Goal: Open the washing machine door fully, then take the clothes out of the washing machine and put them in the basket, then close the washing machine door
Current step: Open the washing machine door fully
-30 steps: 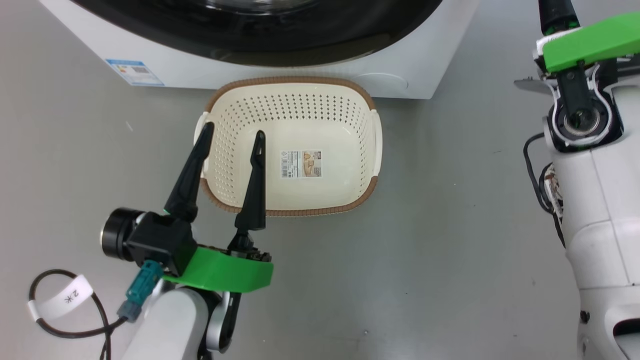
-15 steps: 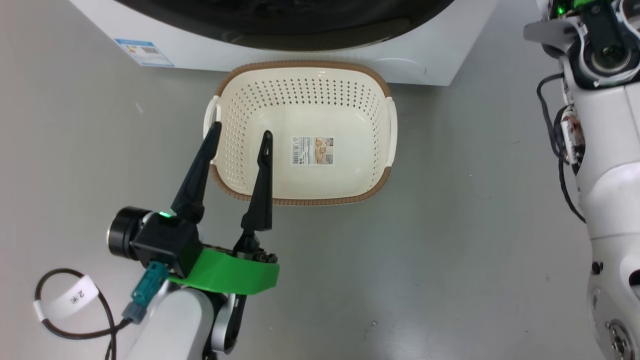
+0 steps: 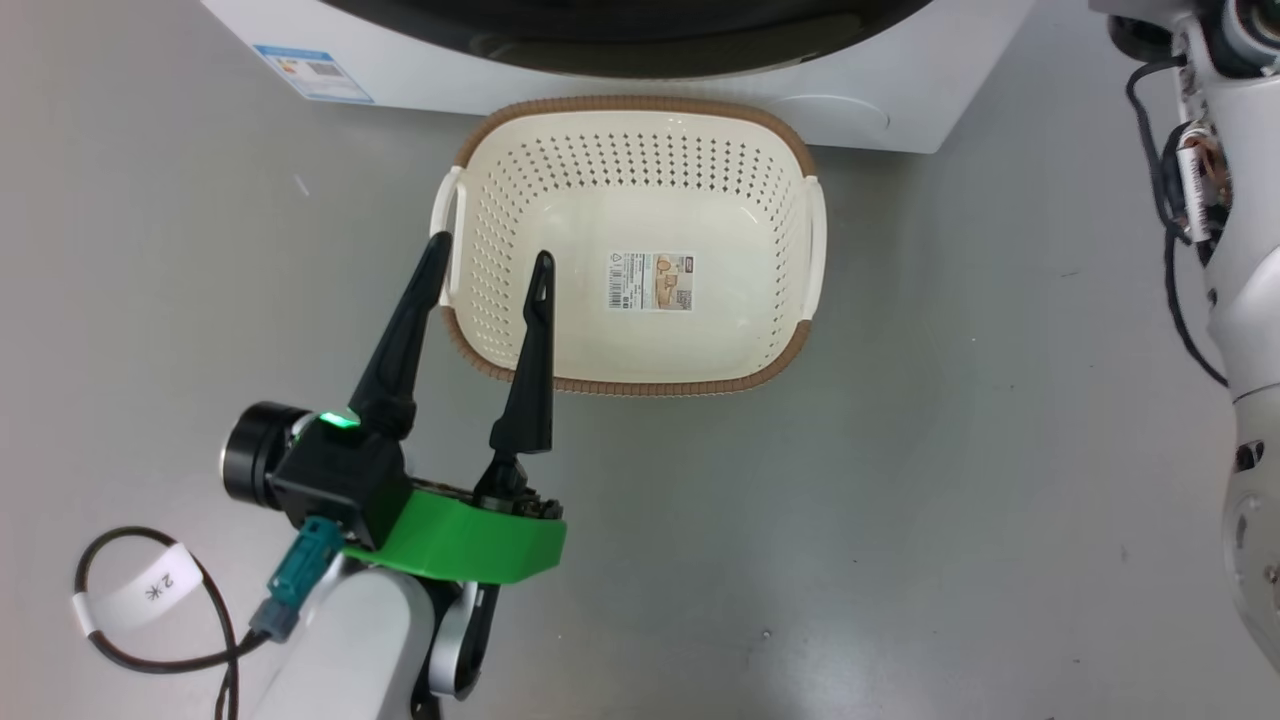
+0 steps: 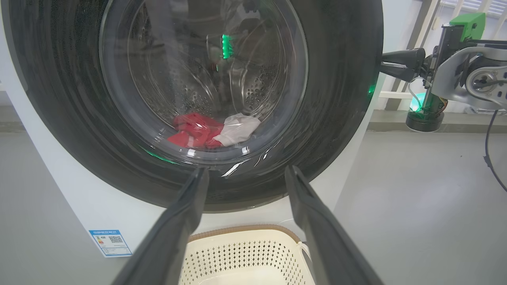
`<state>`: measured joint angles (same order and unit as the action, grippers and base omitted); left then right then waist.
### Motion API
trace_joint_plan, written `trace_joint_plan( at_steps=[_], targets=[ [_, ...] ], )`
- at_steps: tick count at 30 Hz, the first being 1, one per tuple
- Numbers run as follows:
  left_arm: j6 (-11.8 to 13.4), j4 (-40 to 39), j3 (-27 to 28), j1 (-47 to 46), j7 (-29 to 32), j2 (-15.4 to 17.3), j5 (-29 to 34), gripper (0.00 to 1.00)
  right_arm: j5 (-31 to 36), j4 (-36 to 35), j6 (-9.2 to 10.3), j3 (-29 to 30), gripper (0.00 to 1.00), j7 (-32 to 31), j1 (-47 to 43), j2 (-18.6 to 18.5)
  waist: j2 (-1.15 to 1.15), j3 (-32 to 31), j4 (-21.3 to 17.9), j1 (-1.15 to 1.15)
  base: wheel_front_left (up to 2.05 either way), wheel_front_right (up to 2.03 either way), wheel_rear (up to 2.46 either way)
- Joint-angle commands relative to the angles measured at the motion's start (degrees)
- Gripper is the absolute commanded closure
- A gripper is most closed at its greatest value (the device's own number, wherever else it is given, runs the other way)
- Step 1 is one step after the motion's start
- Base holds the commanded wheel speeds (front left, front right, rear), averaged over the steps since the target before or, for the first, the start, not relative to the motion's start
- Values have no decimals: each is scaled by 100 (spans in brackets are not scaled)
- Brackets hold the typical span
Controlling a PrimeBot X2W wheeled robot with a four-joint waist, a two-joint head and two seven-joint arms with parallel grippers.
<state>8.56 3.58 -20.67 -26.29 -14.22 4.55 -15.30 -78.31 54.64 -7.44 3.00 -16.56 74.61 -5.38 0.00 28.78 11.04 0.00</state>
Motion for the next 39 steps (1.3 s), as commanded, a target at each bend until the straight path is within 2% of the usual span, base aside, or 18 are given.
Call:
trace_joint_plan(
  at_steps=[1,9,23,39],
  targets=[
    [-13,-119,134,-100,-42,84,-43,0,62,-76,-5,-29,100,-64,197,96,0,16,36,0,0,0,0],
    [-36,-61,87,-111,-59,53,-64,0,182,304,-5,-34,100,-408,483,12,0,18,131,0,0,0,0],
    [-79,28,70,-97,-73,26,-85,0,362,522,-5,-154,100,-962,589,40,0,-37,182,0,0,0,0],
    [-68,26,134,-92,-77,26,-78,0,387,247,-5,-256,100,-1380,382,203,0,-122,88,0,0,0,0]
  ],
)
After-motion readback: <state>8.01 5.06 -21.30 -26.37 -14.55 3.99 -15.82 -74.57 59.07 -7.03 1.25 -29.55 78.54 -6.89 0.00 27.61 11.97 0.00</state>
